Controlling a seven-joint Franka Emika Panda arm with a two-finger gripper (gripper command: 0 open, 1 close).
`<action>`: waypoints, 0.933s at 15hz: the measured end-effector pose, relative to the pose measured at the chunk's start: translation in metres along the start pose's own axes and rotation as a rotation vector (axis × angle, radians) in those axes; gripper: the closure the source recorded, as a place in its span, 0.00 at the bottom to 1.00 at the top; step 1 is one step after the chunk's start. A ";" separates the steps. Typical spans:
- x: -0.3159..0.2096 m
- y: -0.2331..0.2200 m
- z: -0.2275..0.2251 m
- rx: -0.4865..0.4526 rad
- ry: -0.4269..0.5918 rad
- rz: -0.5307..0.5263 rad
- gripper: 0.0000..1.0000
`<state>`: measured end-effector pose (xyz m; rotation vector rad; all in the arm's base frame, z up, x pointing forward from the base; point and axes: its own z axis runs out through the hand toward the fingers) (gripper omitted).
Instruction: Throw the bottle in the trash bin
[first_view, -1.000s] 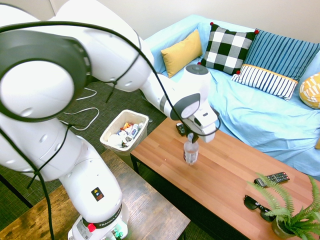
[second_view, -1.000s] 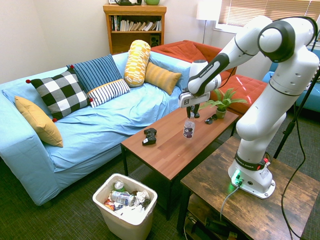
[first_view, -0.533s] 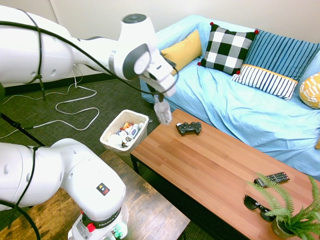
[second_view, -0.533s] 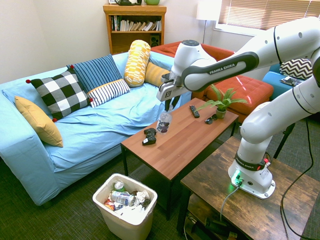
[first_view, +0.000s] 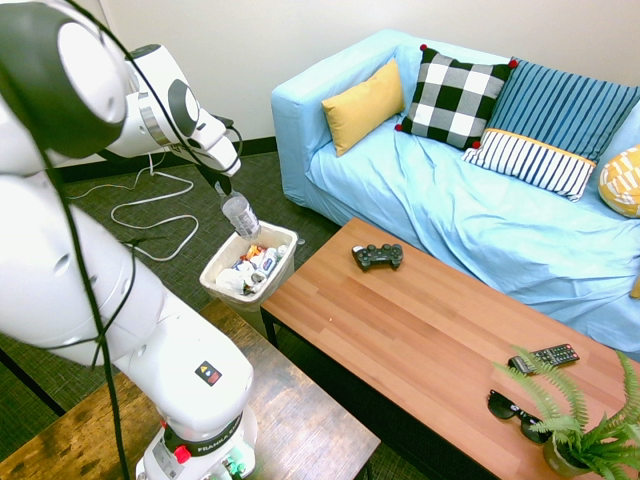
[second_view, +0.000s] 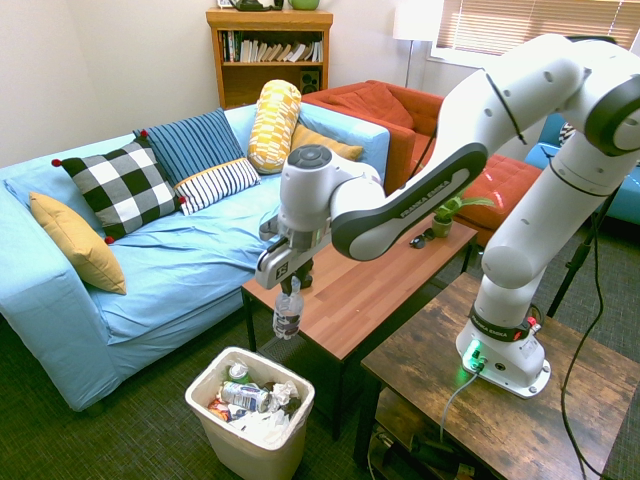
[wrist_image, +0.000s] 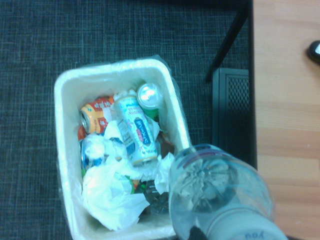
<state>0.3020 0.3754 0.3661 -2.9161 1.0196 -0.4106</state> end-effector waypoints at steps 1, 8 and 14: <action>-0.001 -0.011 0.011 -0.008 0.002 0.002 1.00; -0.001 -0.066 0.077 -0.065 -0.054 0.009 0.00; 0.002 -0.081 0.080 -0.066 -0.044 0.020 0.00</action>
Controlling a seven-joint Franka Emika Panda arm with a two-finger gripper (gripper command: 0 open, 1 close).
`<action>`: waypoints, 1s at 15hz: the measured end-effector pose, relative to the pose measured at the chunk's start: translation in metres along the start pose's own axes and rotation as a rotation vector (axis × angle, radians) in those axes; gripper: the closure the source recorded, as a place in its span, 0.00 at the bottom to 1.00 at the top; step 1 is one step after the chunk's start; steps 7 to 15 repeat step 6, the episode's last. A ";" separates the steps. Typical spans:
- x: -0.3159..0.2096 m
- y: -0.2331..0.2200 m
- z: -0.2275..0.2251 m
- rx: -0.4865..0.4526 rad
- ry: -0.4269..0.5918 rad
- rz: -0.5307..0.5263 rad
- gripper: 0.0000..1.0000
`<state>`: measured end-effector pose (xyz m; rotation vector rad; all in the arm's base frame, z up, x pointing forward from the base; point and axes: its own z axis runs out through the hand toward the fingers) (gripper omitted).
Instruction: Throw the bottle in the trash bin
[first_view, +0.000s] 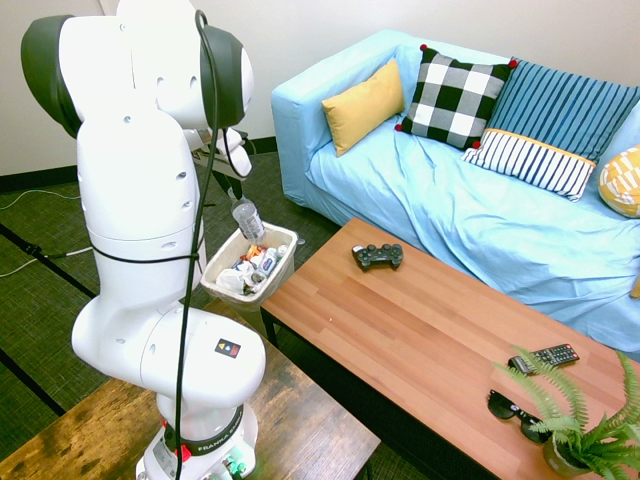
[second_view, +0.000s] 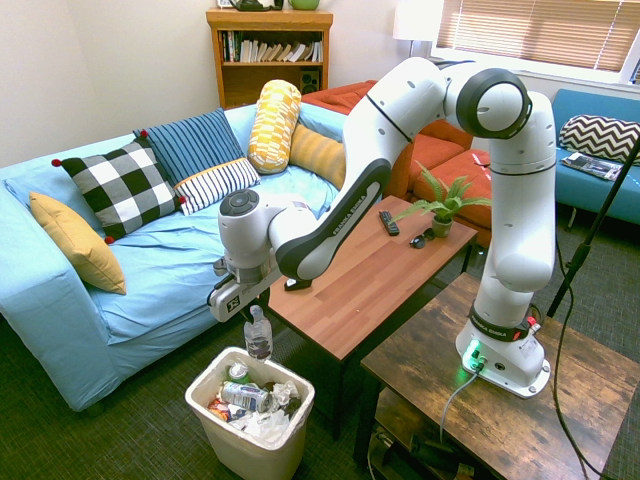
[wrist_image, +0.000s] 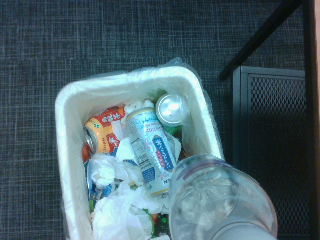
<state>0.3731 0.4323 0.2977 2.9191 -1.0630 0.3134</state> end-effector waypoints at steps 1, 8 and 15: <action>0.001 -0.002 -0.001 0.003 0.000 0.002 0.00; 0.004 -0.005 -0.006 0.010 -0.003 0.007 0.00; 0.004 -0.005 -0.006 0.010 -0.003 0.007 0.00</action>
